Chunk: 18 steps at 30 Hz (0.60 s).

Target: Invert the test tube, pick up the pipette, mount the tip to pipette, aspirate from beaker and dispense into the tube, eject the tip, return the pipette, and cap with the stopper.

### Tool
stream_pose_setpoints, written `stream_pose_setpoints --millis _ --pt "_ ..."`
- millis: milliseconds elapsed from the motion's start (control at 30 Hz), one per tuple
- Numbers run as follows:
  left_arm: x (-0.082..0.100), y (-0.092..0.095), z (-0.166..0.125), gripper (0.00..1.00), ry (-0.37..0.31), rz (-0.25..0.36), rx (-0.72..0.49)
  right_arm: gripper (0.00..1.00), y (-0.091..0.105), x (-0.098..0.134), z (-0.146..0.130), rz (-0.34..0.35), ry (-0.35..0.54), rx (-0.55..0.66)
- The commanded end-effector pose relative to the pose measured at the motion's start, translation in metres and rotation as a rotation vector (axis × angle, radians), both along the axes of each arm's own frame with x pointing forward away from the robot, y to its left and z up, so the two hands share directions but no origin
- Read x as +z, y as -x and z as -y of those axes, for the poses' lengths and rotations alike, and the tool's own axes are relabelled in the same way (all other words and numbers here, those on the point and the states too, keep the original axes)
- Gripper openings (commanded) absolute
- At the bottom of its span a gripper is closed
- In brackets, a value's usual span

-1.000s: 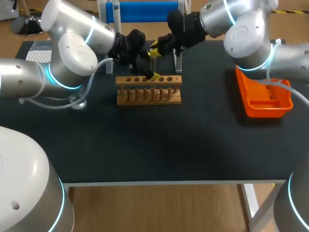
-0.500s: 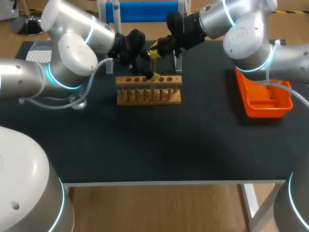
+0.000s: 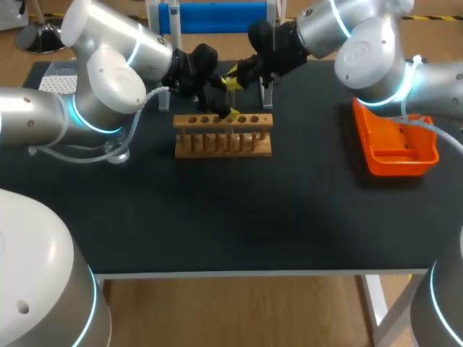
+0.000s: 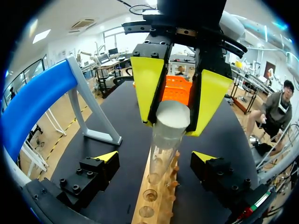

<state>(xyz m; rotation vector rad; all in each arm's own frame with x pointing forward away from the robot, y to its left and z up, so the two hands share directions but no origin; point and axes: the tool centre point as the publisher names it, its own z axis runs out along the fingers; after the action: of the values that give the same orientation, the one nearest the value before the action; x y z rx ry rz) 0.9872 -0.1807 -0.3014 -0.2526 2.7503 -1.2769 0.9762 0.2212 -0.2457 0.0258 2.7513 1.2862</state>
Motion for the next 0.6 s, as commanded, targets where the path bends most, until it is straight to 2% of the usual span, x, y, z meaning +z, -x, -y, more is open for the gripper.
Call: stream_pose_setpoints --millis 33,67,100,600 --pt "0.000 0.000 0.000 1.00 -0.002 -0.003 -0.001 0.58 0.000 -0.014 0.004 -0.005 -0.012 -0.008" --pt "0.000 0.000 0.000 1.00 -0.002 -0.003 -0.001 0.82 -0.001 -0.013 0.005 -0.008 -0.024 -0.014" --pt "0.000 0.000 0.000 1.00 -0.002 -0.003 -0.001 1.00 -0.001 -0.012 0.006 -0.012 -0.034 -0.018" --pt "0.000 0.000 0.000 1.00 -0.002 -0.003 -0.001 1.00 -0.003 -0.004 0.018 -0.045 -0.200 -0.042"
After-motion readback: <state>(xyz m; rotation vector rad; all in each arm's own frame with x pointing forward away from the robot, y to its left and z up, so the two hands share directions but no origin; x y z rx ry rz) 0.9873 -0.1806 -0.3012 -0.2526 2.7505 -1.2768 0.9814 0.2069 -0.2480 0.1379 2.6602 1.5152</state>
